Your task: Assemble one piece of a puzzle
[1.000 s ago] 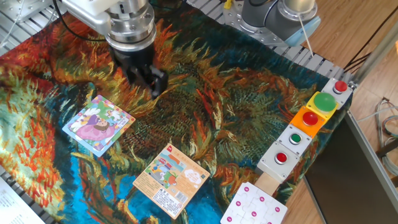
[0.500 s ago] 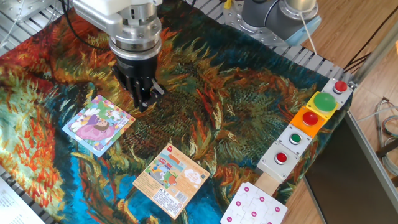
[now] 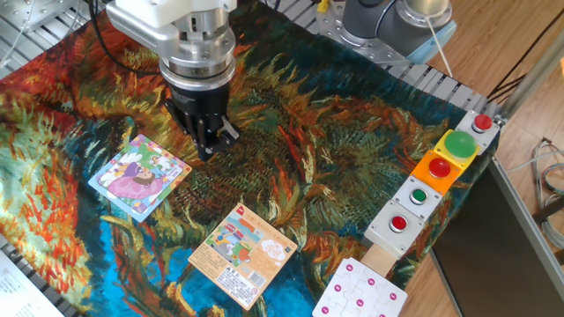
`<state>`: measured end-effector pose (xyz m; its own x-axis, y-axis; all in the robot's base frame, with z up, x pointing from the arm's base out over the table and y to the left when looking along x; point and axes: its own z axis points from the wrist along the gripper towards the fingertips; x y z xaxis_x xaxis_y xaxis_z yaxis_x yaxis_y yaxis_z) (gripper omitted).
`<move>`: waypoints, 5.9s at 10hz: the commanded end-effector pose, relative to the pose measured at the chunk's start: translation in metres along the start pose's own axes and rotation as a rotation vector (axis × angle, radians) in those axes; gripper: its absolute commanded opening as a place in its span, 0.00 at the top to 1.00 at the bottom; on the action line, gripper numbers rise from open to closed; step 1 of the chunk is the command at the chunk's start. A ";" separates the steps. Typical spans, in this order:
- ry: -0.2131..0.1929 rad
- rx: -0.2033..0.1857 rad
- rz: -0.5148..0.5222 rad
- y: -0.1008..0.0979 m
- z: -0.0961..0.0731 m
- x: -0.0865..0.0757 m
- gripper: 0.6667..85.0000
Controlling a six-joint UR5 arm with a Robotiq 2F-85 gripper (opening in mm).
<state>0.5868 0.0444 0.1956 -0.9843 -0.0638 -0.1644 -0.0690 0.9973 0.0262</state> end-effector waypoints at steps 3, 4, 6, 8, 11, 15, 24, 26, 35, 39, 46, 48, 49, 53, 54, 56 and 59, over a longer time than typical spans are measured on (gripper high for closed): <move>-0.018 -0.007 -0.138 0.004 -0.006 -0.006 0.99; -0.064 -0.037 -0.119 0.012 -0.006 -0.017 0.99; -0.030 -0.021 -0.169 0.008 -0.006 -0.008 0.99; -0.065 -0.014 -0.190 0.007 -0.006 -0.017 0.99; -0.052 -0.092 -0.394 0.027 -0.007 -0.009 0.99; 0.028 -0.036 -0.637 0.011 0.000 0.004 0.62; 0.119 0.079 -0.991 -0.025 0.023 0.004 0.65; 0.085 0.039 -1.023 -0.008 0.031 -0.005 0.66; 0.098 0.031 -1.125 0.011 0.069 -0.023 0.68; 0.098 -0.026 -1.208 0.022 0.069 -0.016 0.57; 0.127 -0.042 -1.375 0.033 0.085 -0.014 0.52; 0.114 -0.041 -1.369 0.036 0.088 -0.018 0.54; 0.099 -0.059 -1.362 0.044 0.097 -0.023 0.54; 0.073 -0.085 -1.378 0.061 0.126 -0.033 0.53; 0.079 -0.102 -1.371 0.063 0.126 -0.029 0.52; 0.091 -0.092 -1.367 0.060 0.126 -0.028 0.45; 0.080 -0.087 -1.370 0.063 0.141 -0.041 0.25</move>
<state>0.6357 0.1086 0.0736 -0.1250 -0.9916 -0.0341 -0.9909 0.1265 -0.0461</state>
